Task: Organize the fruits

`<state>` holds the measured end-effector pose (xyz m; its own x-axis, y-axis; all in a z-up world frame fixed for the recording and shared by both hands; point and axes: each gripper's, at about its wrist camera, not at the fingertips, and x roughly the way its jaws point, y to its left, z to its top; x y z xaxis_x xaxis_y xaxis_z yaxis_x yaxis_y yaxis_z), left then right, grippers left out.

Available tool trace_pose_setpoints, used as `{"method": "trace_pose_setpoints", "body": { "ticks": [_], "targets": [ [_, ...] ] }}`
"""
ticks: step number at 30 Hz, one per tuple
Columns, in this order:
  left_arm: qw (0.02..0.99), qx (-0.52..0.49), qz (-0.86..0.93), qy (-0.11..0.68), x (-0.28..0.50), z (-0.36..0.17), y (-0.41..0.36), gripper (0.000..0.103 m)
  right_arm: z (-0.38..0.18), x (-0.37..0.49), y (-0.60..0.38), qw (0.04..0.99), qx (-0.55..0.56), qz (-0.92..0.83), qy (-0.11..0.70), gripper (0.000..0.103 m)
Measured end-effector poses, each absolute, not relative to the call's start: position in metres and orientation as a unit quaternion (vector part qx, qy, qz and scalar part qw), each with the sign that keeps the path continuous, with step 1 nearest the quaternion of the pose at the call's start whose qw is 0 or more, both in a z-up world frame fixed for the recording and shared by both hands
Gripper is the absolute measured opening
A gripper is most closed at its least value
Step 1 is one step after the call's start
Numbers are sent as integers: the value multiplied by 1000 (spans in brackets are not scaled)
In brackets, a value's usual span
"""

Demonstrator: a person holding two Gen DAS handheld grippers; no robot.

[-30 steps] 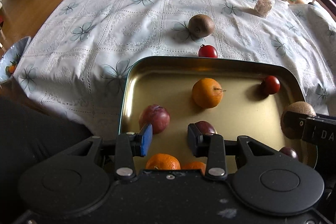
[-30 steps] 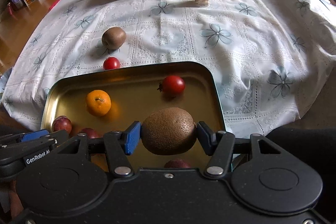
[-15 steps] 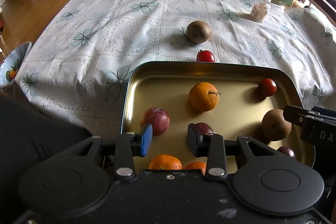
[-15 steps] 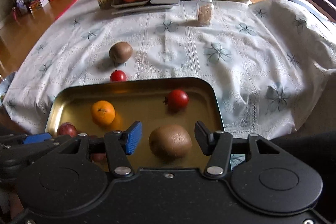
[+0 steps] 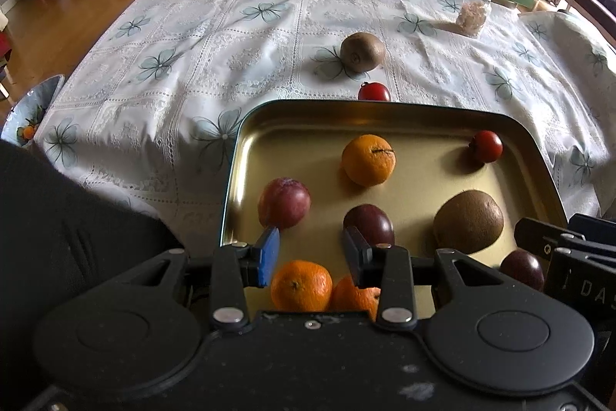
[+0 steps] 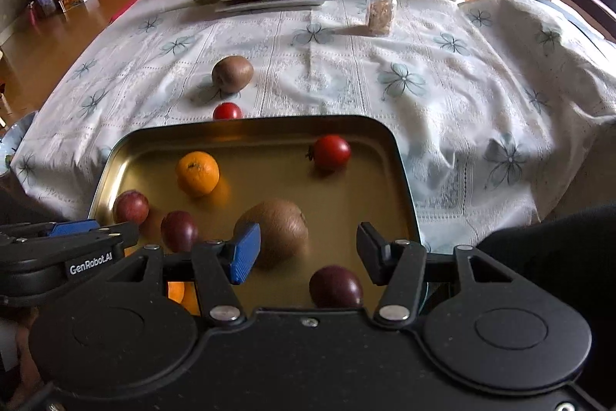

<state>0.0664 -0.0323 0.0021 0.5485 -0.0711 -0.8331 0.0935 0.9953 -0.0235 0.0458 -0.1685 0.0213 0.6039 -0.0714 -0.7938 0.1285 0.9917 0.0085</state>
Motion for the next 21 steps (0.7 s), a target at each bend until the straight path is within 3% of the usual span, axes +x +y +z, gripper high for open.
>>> {"method": "trace_pose_setpoints", "body": {
  "ticks": [21],
  "targets": [
    [881, 18, -38, 471, 35, -6, -37, 38, 13, 22, -166, 883, 49, -63, 463, 59]
  ]
}}
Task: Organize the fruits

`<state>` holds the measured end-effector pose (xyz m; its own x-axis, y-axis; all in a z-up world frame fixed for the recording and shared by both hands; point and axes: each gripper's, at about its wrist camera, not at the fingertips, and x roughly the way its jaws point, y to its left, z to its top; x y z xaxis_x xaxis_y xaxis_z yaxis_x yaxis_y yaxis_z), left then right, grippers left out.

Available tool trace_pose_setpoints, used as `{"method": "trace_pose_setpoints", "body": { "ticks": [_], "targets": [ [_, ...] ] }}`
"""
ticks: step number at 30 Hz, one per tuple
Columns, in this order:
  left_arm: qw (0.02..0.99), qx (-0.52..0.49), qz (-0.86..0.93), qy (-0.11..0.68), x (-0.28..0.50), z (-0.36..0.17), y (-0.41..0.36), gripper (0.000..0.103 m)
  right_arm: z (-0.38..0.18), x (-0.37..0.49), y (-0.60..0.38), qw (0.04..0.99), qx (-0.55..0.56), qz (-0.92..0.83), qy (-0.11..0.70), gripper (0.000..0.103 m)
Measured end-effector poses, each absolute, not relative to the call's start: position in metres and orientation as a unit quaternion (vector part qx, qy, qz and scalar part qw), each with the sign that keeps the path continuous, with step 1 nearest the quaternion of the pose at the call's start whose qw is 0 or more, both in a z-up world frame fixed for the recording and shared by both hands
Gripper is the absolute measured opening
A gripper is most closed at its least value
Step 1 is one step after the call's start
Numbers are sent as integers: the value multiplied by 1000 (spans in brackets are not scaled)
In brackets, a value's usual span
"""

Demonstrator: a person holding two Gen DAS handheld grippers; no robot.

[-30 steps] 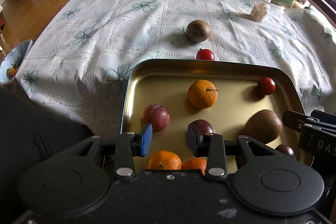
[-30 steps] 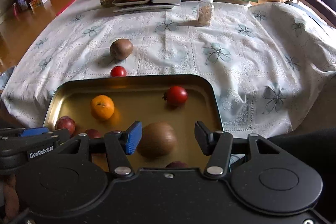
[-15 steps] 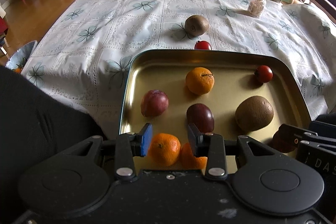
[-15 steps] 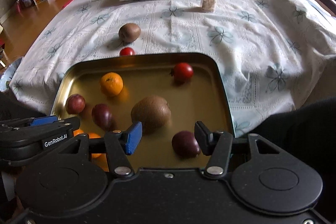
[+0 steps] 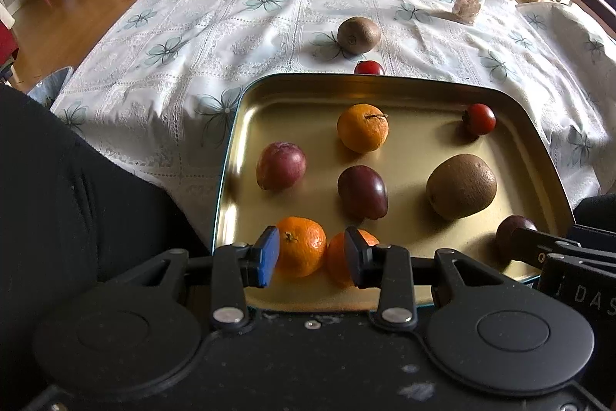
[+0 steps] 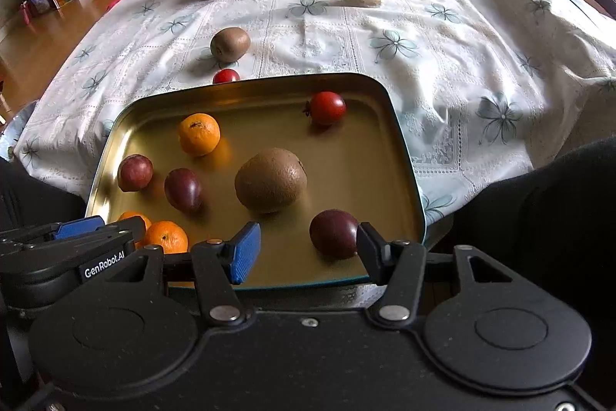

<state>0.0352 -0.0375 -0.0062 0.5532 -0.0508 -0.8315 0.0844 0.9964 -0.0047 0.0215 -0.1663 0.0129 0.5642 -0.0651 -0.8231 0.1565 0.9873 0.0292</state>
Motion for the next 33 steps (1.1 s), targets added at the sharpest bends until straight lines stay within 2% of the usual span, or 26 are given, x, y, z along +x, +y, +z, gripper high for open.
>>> {"method": "trace_pose_setpoints", "body": {
  "ticks": [33],
  "targets": [
    [877, 11, -34, 480, 34, -13, -36, 38, 8, 19, -160, 880, 43, -53, 469, 59]
  ]
}}
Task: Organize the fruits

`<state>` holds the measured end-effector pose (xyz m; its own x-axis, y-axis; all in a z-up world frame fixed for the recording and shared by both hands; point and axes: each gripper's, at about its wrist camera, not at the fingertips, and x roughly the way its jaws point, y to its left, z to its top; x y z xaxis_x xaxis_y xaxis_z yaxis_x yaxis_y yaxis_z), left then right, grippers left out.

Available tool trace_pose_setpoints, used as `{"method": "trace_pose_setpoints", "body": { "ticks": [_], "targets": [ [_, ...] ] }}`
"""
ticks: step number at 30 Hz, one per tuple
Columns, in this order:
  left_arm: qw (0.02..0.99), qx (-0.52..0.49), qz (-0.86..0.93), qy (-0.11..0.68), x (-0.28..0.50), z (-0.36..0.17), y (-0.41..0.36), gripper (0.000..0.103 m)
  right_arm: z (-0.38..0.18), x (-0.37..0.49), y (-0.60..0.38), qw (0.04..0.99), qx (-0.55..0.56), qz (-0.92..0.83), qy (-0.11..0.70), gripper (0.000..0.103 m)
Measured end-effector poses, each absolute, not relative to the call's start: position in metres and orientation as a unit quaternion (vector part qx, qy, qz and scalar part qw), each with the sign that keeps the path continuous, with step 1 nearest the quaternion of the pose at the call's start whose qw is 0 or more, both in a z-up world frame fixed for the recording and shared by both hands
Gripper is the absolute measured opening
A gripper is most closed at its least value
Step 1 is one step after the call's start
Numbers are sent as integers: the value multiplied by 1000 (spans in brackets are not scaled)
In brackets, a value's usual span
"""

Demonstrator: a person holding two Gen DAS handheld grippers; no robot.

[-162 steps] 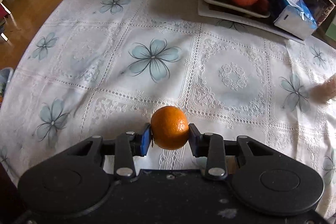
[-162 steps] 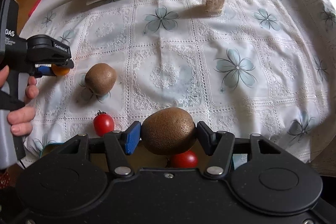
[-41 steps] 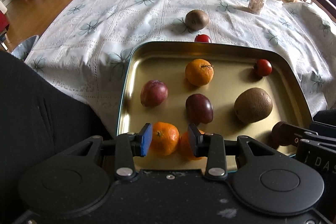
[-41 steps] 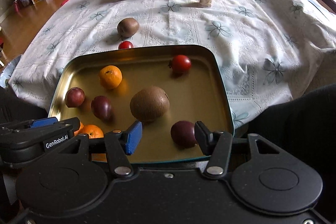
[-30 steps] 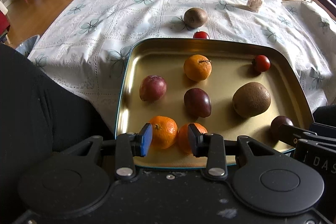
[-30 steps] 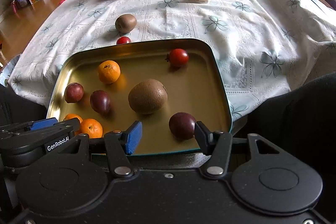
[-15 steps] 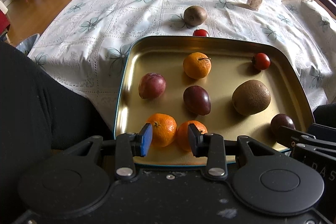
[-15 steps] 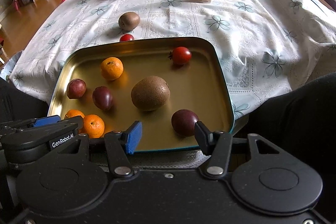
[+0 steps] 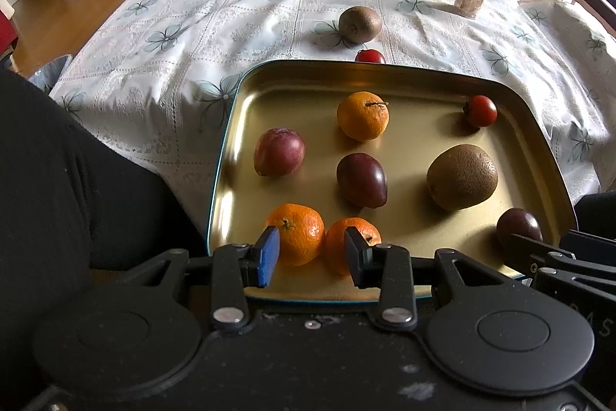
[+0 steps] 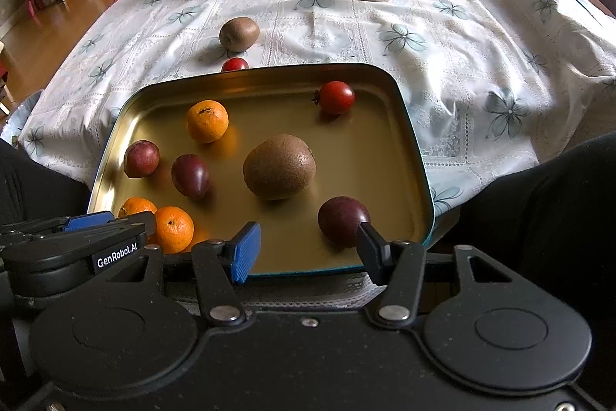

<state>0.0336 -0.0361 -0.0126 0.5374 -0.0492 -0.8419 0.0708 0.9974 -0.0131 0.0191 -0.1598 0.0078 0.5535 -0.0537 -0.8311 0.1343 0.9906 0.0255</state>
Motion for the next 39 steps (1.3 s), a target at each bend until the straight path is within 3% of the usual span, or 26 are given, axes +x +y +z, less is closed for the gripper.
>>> {"method": "trace_pose_setpoints", "body": {
  "ticks": [24, 39],
  "targets": [
    [855, -5, -14, 518, 33, -15, -30, 42, 0, 25, -160, 870, 49, -58, 488, 59],
    [833, -17, 0, 552, 56, 7, -20, 42, 4, 37, -171, 829, 82, -90, 546, 57]
  ]
}}
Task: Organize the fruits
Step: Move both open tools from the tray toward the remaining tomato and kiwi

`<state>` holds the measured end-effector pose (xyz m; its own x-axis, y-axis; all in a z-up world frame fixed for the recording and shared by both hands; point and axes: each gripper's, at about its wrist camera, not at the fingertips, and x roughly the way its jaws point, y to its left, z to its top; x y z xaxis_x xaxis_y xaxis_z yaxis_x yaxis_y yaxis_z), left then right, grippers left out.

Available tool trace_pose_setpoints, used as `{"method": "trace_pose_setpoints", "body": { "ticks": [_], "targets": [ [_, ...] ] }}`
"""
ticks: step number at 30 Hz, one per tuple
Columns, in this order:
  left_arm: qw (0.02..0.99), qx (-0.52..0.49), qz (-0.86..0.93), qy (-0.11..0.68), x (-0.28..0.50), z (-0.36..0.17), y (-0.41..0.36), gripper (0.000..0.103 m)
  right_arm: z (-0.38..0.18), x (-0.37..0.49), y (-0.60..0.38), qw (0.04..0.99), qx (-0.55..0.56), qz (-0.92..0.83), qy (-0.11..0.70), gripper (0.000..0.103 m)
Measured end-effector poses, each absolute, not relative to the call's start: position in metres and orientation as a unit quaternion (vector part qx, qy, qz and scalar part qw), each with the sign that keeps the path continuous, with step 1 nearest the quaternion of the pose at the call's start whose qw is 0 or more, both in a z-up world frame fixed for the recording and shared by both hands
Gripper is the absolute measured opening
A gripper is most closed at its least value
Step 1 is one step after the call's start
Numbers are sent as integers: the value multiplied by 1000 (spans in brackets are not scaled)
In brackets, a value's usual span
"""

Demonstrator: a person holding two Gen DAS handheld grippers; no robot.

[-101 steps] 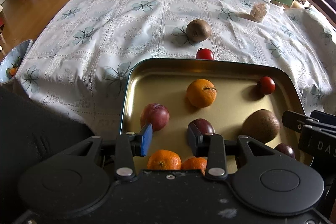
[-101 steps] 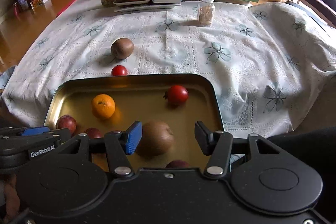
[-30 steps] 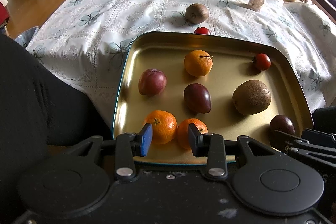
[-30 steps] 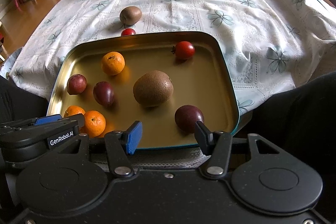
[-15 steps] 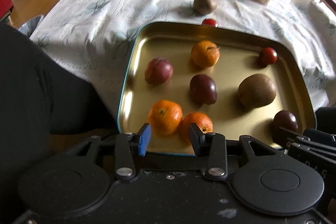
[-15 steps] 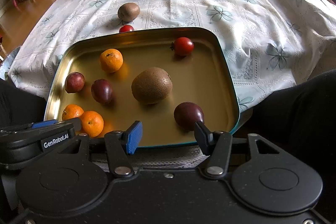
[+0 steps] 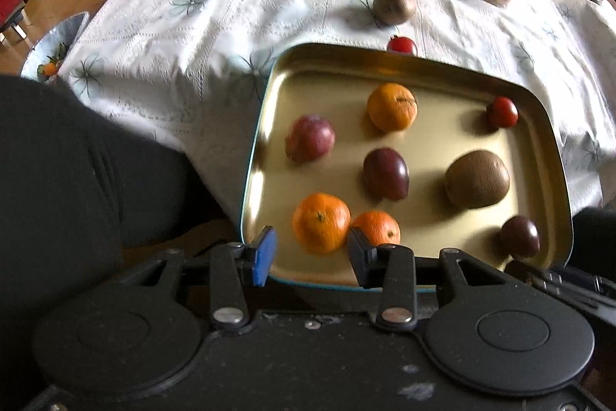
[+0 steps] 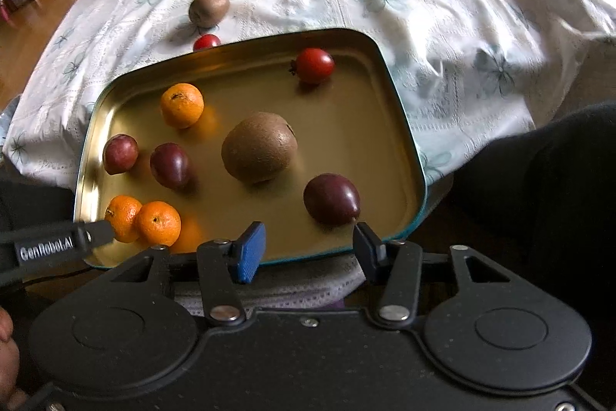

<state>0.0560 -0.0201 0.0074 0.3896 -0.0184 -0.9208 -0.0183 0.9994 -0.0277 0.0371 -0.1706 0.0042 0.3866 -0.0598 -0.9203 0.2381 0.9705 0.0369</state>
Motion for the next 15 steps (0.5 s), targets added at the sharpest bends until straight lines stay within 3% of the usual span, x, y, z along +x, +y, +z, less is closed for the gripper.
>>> {"method": "trace_pose_setpoints", "body": {
  "ticks": [5, 15],
  "targets": [
    [829, -24, 3, 558, 72, 10, -16, 42, 26, 44, -162, 803, 63, -104, 584, 53],
    [835, -11, 10, 550, 96, 5, -14, 42, 122, 34, -113, 817, -50, -71, 570, 53]
  ]
}}
